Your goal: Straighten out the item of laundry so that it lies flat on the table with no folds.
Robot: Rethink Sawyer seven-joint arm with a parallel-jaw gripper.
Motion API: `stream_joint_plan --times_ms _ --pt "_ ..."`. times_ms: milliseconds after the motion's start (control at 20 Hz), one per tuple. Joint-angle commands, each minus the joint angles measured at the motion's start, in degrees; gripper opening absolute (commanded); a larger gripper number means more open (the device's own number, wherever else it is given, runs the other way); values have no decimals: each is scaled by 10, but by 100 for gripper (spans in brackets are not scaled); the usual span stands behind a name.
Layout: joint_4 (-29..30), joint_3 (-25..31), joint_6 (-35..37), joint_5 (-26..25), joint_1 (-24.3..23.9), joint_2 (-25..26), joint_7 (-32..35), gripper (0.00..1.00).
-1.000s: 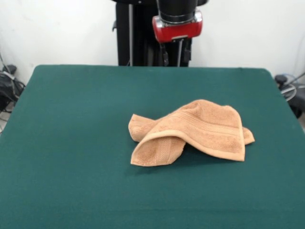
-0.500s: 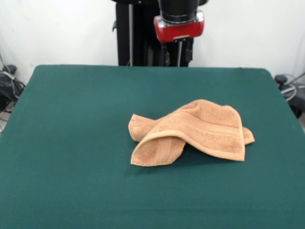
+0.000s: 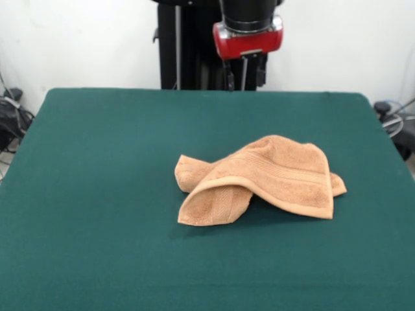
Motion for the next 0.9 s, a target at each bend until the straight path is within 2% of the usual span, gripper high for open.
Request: stream_joint_plan --times_ms 50,900 --pt "-62 49 70 3 21 8 -24 100" --pt "-188 56 122 -5 53 76 -39 100"
